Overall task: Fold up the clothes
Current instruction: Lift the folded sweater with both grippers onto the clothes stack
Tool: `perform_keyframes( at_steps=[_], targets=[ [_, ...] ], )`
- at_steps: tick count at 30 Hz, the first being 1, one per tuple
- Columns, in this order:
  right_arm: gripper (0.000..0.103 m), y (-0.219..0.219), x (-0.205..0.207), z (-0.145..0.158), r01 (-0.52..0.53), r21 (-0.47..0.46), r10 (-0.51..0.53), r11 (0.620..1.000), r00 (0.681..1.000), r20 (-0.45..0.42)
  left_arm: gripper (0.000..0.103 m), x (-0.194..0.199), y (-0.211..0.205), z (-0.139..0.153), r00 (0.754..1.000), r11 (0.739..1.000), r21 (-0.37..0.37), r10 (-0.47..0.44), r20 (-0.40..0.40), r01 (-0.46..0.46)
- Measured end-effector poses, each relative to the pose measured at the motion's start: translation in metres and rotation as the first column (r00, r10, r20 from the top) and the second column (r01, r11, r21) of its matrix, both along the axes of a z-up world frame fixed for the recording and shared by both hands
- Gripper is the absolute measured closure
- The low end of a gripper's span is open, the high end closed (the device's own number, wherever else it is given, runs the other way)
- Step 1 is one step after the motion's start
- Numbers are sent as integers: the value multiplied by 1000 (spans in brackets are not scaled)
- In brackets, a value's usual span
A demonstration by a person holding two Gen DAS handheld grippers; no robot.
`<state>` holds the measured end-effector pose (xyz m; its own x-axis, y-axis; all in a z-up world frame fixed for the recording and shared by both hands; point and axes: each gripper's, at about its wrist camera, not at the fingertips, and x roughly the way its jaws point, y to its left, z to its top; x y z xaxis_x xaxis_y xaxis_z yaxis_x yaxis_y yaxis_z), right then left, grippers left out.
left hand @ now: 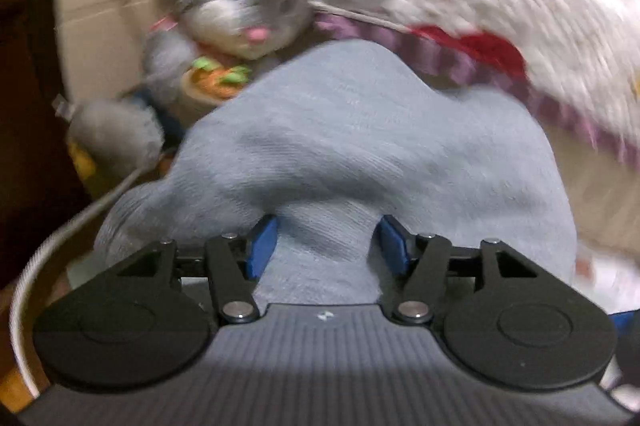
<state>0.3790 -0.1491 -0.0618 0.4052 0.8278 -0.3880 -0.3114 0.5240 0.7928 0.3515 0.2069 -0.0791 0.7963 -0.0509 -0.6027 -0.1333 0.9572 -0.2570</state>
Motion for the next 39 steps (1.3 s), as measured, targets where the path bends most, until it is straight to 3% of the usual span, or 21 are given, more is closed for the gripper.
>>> perform_keyframes(
  at_steps=[1,4,7,12,14,15,19,20,21,22,23,25,27,28,30,32,34,35,36,37,39],
  targets=[
    [23,-11,7,6,35,-11,-35,999,999,21,45,3,3,-1,1000,1000,-18,11,-12,-11],
    [23,-41,36,20,155,-35,-152,987,986,66,45,5,-5,4,999,998,54,-7,-32,9],
    [23,-53,75,16,224,-16,-223,975,974,45,45,8,-8,5,999,996,83,-12,-37,15],
    [23,-35,112,-8,228,17,-227,973,973,-48,44,4,6,-1,999,1000,-9,-13,-40,13],
    [20,-20,119,-16,242,-14,-242,970,970,-26,44,4,5,-1,999,1000,16,-21,-34,21],
    [12,-15,122,-21,257,-25,-257,966,966,-12,44,4,3,0,999,999,37,-18,-27,19],
    [9,-14,140,-29,277,19,-277,961,959,53,45,1,-10,3,1000,993,118,-8,-11,9],
    [19,-15,143,-27,272,21,-273,962,957,94,45,0,-12,3,1000,992,129,-9,-14,11],
    [46,-15,145,-22,254,17,-254,967,956,144,45,0,-12,4,1000,991,131,-6,-19,8],
    [62,-16,142,-15,243,13,-241,970,950,197,45,1,-11,5,1000,991,133,-2,-23,5],
    [88,-18,138,-8,237,10,-232,971,940,251,46,0,-10,6,1000,991,136,9,-24,-6],
    [93,-31,112,10,238,74,-249,968,900,357,53,-5,-14,13,999,974,219,47,21,-51],
    [103,-45,85,22,242,138,-278,960,860,428,58,-11,-23,25,992,924,369,64,113,-101],
    [103,-50,75,26,264,131,-295,956,838,460,58,-12,-23,30,987,920,378,54,149,-107],
    [101,-53,75,23,348,12,-312,938,826,469,57,-3,-15,35,989,935,339,58,134,-101],
    [96,-53,83,15,369,-103,-292,924,852,434,58,12,-12,30,995,929,359,59,83,-85],
    [92,-50,77,15,334,-151,-237,931,862,448,60,28,-13,19,998,907,418,60,4,-56],
    [83,-45,71,17,303,-162,-196,939,861,470,65,34,-10,14,997,905,422,72,-17,-58],
    [61,-39,63,20,267,-172,-151,948,855,497,69,39,-6,9,996,905,422,84,-37,-61],
    [51,-31,56,21,232,-185,-106,955,848,519,70,44,1,8,993,915,396,106,-54,-76],
    [47,-14,40,24,163,-216,-16,963,830,557,72,50,10,5,990,931,354,125,-70,-92]
  ],
)
